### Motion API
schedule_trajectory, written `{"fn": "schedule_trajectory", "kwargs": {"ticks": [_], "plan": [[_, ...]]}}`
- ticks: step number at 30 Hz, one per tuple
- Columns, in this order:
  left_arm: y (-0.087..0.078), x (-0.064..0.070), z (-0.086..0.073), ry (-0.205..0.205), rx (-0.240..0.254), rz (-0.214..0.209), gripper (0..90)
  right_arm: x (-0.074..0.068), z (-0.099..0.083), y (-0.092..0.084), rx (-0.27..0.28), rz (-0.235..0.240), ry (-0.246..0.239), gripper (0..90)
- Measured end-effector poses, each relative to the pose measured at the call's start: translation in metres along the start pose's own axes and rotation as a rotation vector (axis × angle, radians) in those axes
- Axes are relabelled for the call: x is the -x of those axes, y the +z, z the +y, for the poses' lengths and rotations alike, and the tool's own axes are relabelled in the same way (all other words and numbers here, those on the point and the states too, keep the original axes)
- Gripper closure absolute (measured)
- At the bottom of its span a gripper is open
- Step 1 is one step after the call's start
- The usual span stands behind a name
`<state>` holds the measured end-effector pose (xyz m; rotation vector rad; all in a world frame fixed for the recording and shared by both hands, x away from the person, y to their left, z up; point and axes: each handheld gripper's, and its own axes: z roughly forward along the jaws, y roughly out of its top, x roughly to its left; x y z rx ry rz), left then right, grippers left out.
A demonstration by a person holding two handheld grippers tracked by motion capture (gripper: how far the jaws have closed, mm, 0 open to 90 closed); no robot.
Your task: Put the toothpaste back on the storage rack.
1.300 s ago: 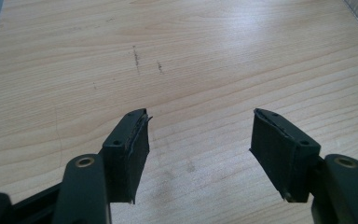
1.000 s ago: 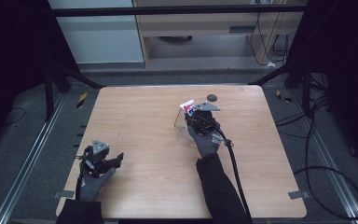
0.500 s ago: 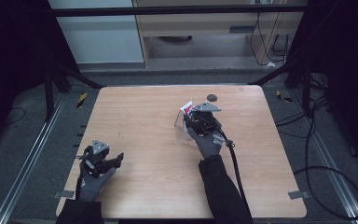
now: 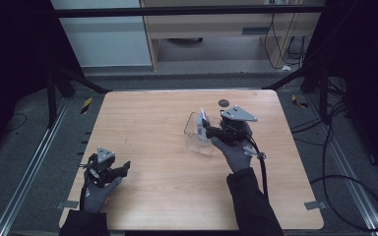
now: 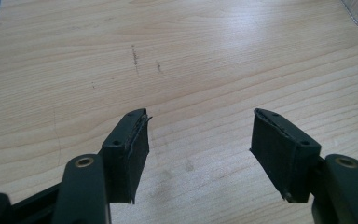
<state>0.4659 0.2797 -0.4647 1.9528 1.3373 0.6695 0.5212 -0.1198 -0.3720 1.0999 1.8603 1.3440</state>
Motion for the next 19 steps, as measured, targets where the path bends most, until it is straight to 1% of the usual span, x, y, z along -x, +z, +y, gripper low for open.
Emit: {"fn": "schedule_trajectory", "kwargs": {"ticks": [3, 6, 8, 10, 14, 15, 17, 19], "plan": [[-0.001, 0.000, 0.000, 0.002, 0.000, 0.000, 36.0, 0.008, -0.007, -0.019, -0.011, 0.011, 0.008, 23.1], [-0.001, 0.000, 0.000, 0.001, 0.000, -0.001, 35.9, 0.015, -0.018, -0.035, -0.011, 0.019, 0.032, 22.3], [0.000, 0.000, 0.000, 0.001, -0.001, 0.000, 35.8, 0.021, -0.028, -0.046, -0.019, 0.004, 0.023, 21.9], [0.000, 0.000, -0.001, 0.000, -0.002, 0.000, 35.7, 0.025, -0.036, -0.054, -0.022, -0.004, 0.025, 21.8], [0.000, 0.000, -0.001, 0.000, -0.003, 0.002, 35.2, 0.036, -0.055, -0.067, -0.029, -0.004, 0.044, 21.9], [0.000, 0.000, -0.001, 0.002, -0.003, 0.001, 35.0, 0.039, -0.060, -0.070, -0.039, -0.007, 0.045, 21.6], [0.000, -0.001, -0.002, 0.002, -0.002, 0.000, 34.6, 0.043, -0.067, -0.074, -0.046, -0.024, 0.043, 21.1], [0.000, -0.001, -0.002, 0.001, -0.002, 0.000, 33.9, 0.046, -0.075, -0.079, -0.045, -0.031, 0.043, 20.7]]}}
